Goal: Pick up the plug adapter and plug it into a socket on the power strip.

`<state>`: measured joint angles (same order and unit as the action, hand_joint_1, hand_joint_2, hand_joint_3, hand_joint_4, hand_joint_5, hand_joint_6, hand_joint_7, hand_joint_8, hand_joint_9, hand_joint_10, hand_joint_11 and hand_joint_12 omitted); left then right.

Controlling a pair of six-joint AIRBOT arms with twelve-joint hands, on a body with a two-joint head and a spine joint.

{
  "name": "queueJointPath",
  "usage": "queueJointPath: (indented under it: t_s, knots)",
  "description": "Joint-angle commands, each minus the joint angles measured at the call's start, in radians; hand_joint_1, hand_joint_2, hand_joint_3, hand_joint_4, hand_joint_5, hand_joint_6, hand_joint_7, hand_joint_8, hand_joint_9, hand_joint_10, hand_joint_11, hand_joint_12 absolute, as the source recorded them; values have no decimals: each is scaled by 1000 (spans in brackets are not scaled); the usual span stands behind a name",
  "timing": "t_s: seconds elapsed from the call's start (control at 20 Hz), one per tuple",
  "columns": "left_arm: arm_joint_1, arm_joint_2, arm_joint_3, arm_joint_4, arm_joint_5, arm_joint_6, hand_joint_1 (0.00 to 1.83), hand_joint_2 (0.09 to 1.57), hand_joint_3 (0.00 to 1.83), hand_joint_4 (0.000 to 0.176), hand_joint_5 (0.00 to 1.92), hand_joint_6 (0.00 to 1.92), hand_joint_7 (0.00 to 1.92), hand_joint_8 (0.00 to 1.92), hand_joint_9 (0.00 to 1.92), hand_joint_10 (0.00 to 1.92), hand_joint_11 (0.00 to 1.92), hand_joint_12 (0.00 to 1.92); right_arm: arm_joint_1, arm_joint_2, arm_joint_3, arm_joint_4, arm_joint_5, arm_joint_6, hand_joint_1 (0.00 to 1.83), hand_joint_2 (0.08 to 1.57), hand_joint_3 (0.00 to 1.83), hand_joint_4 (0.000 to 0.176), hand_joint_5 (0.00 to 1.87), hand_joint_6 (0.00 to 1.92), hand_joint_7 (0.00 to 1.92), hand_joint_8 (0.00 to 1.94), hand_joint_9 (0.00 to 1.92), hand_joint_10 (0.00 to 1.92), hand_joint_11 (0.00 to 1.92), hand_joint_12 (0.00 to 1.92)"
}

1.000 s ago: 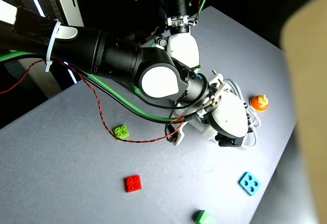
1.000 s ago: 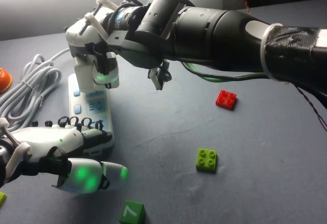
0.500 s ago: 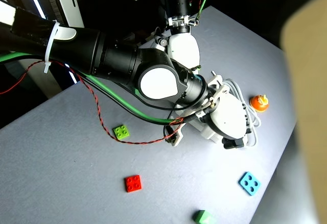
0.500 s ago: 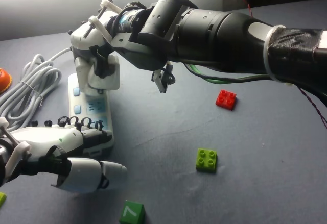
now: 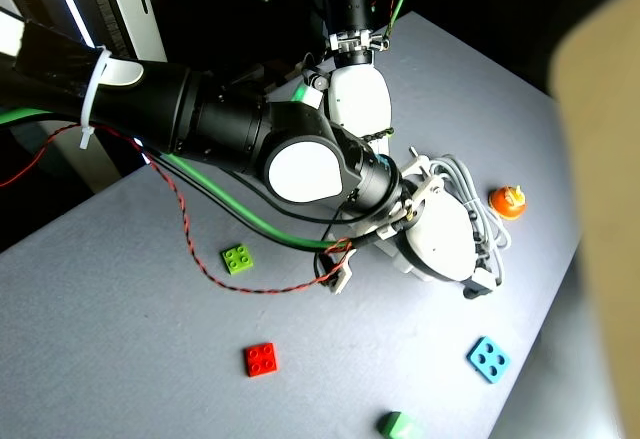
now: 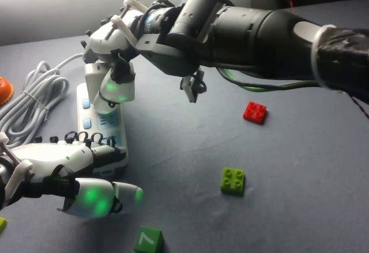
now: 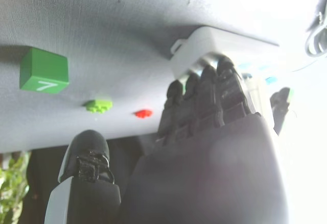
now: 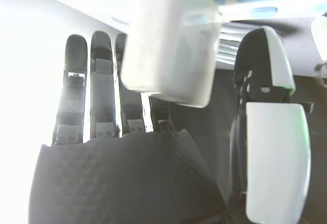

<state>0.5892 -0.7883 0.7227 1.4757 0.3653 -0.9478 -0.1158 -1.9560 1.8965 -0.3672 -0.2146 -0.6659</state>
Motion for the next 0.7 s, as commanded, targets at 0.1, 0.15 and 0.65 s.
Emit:
queueJointPath:
  t_s: [0.1, 0.15, 0.65]
  knots:
    - [5, 4, 1, -2, 20, -8, 0, 1216, 1, 0, 56, 1, 30, 1, 15, 1, 1, 0, 26, 38, -38, -6, 97, 2, 514, 975, 0, 0, 245, 1, 255, 0, 251, 0, 0, 844]
    - [5, 5, 0, -2, 20, -8, 0, 1216, 1, 0, 71, 6, 49, 8, 31, 7, 15, 7, 31, 49, -46, -6, 99, 2, 510, 968, 0, 0, 237, 0, 253, 0, 252, 1, 0, 854]
    - [-63, 21, 46, 33, -20, 3, 0, 1213, 0, 0, 70, 10, 47, 12, 36, 10, 25, 14, 139, 289, -226, 59, 90, 38, 492, 975, 4, 0, 233, 0, 264, 0, 280, 3, 0, 921]
